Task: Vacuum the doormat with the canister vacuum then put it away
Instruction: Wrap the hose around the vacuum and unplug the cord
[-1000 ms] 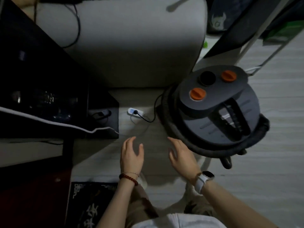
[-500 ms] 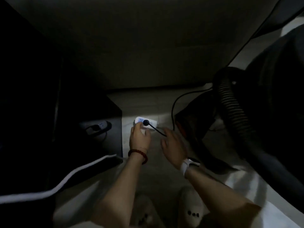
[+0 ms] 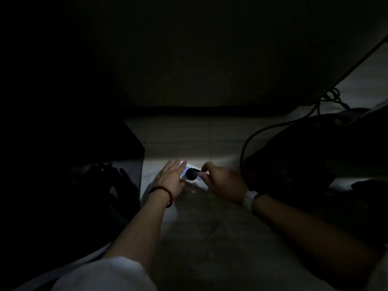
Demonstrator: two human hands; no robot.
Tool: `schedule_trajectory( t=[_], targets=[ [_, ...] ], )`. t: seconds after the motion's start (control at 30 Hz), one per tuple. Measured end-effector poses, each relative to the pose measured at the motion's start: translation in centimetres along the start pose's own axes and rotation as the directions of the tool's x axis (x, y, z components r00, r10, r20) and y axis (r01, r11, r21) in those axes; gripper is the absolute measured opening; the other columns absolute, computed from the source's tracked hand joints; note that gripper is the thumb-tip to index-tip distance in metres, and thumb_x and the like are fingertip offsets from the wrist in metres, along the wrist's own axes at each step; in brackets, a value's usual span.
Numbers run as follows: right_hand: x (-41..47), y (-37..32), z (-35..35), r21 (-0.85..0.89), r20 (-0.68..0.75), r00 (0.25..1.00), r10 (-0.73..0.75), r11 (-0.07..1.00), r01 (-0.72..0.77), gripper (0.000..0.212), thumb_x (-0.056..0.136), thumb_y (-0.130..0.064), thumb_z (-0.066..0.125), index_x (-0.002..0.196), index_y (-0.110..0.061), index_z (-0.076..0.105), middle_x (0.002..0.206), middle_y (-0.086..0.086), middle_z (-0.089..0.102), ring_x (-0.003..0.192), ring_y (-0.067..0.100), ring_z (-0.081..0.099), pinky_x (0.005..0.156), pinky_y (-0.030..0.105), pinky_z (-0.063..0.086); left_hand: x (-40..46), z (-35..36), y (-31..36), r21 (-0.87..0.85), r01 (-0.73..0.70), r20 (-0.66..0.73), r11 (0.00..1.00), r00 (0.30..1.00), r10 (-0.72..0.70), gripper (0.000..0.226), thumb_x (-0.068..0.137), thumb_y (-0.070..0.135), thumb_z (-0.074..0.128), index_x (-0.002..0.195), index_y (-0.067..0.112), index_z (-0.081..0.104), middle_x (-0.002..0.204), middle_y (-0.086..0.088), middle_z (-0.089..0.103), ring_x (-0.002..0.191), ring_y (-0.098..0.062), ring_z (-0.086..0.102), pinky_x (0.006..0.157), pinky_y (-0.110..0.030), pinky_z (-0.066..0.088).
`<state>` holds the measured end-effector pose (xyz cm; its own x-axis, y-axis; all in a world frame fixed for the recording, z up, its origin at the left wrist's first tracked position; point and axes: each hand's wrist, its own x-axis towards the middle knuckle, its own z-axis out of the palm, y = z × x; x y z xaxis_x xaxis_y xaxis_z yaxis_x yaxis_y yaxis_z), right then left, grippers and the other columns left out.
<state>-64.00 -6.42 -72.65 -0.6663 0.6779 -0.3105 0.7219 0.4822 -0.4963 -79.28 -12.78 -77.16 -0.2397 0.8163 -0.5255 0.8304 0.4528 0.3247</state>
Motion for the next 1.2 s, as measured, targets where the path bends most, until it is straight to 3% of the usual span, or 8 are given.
schedule_trajectory(
  t=[0.1, 0.33, 0.5, 0.6, 0.7, 0.87, 1.07, 1.2],
  targets=[
    [0.9, -0.5, 1.3, -0.043, 0.102, 0.994, -0.023, 0.999, 0.028, 0.031, 0.095, -0.022, 0.040, 0.122, -0.009, 0.045, 0.115, 0.014, 0.062, 0.102, 0.032, 0.057, 0.069, 0.029, 0.033, 1.0, 0.7, -1.1, 0.080, -0.022, -0.076, 0.997, 0.997, 0.028, 0.060, 0.091, 0.021, 0.051, 0.145, 0.027, 0.026, 0.154, 0.005, 0.021, 0.141, -0.016, 0.017, 0.109, -0.034, 0.025],
    [1.4, -1.1, 2.1, -0.139, -0.024, 0.996, -0.086, 0.987, 0.081, 0.034, 0.099, -0.035, 0.035, 0.116, -0.012, 0.053, 0.103, 0.012, 0.067, 0.094, 0.029, 0.061, 0.062, 0.028, 0.027, 1.8, 0.6, -1.1, 0.104, -0.058, -0.163, 0.993, 0.984, 0.075, 0.056, 0.087, 0.023, 0.059, 0.140, 0.027, 0.039, 0.147, 0.013, 0.036, 0.135, -0.013, 0.029, 0.103, -0.029, 0.027],
    [0.0, -1.2, 1.5, -0.220, -0.262, 0.938, -0.226, 0.961, 0.169, 0.009, 0.068, -0.021, 0.064, 0.063, -0.016, 0.059, 0.039, -0.002, 0.052, 0.030, 0.009, 0.046, 0.040, 0.017, 0.006, 1.8, 0.0, -1.1, 0.153, -0.075, -0.152, 0.985, 0.983, 0.099, 0.056, 0.082, 0.035, 0.065, 0.135, 0.030, 0.045, 0.142, 0.020, 0.041, 0.129, -0.014, 0.032, 0.098, -0.028, 0.029],
    [-0.1, -1.2, 1.2, -0.219, -0.267, 0.943, -0.199, 0.965, 0.141, 0.016, 0.078, -0.022, 0.058, 0.065, -0.014, 0.060, 0.046, -0.002, 0.057, 0.036, 0.010, 0.051, 0.043, 0.015, 0.018, 2.0, 0.2, -1.0, 0.165, -0.094, -0.146, 0.982, 0.982, 0.119, 0.056, 0.082, 0.036, 0.065, 0.134, 0.031, 0.046, 0.141, 0.021, 0.042, 0.128, -0.015, 0.033, 0.097, -0.029, 0.029],
    [0.9, -1.4, 0.6, -0.056, -0.190, 0.982, -0.011, 0.998, 0.000, 0.021, 0.094, -0.016, 0.046, 0.085, -0.008, 0.063, 0.077, 0.011, 0.067, 0.071, 0.023, 0.064, 0.060, 0.024, 0.039, 1.9, 0.9, -1.0, 0.141, -0.091, -0.192, 0.986, 0.974, 0.117, 0.052, 0.083, 0.031, 0.063, 0.133, 0.031, 0.047, 0.140, 0.019, 0.043, 0.126, -0.016, 0.035, 0.096, -0.029, 0.031],
    [0.0, -3.2, 0.3, 0.028, -0.281, 0.948, -0.146, 0.987, 0.160, 0.022, 0.095, -0.023, 0.044, 0.094, -0.010, 0.062, 0.073, 0.016, 0.068, 0.065, 0.035, 0.063, 0.052, 0.032, 0.039, 1.3, 0.5, -0.3, -0.124, 0.087, -0.144, 0.988, 0.984, -0.104, 0.051, 0.077, 0.028, 0.070, 0.125, 0.030, 0.053, 0.133, 0.000, 0.043, 0.120, -0.024, 0.043, 0.098, -0.029, 0.033],
    [-3.5, -3.0, -3.5, 0.368, -0.430, 0.863, 0.264, 0.924, -0.099, 0.030, 0.097, -0.023, 0.039, 0.088, -0.005, 0.061, 0.078, 0.015, 0.066, 0.075, 0.031, 0.062, 0.061, 0.034, 0.041, -1.6, -0.6, 3.1, -0.344, 0.127, -0.108, 0.930, 0.979, -0.173, 0.058, 0.084, 0.030, 0.065, 0.137, 0.015, 0.045, 0.148, 0.000, 0.036, 0.142, -0.022, 0.021, 0.113, -0.028, 0.017],
    [-6.9, -8.4, -8.7, 0.700, -0.357, 0.849, 0.390, 0.714, -0.033, 0.021, 0.097, -0.011, 0.038, 0.090, -0.007, 0.058, 0.069, -0.008, 0.050, 0.065, 0.005, 0.048, 0.061, 0.020, 0.038, -7.5, -5.1, 9.4, -0.762, 0.270, 0.136, 0.589, 0.956, -0.262, 0.049, 0.095, 0.018, 0.049, 0.131, -0.014, 0.039, 0.129, -0.028, 0.051, 0.121, -0.039, 0.049, 0.095, -0.036, 0.044]
  ],
)
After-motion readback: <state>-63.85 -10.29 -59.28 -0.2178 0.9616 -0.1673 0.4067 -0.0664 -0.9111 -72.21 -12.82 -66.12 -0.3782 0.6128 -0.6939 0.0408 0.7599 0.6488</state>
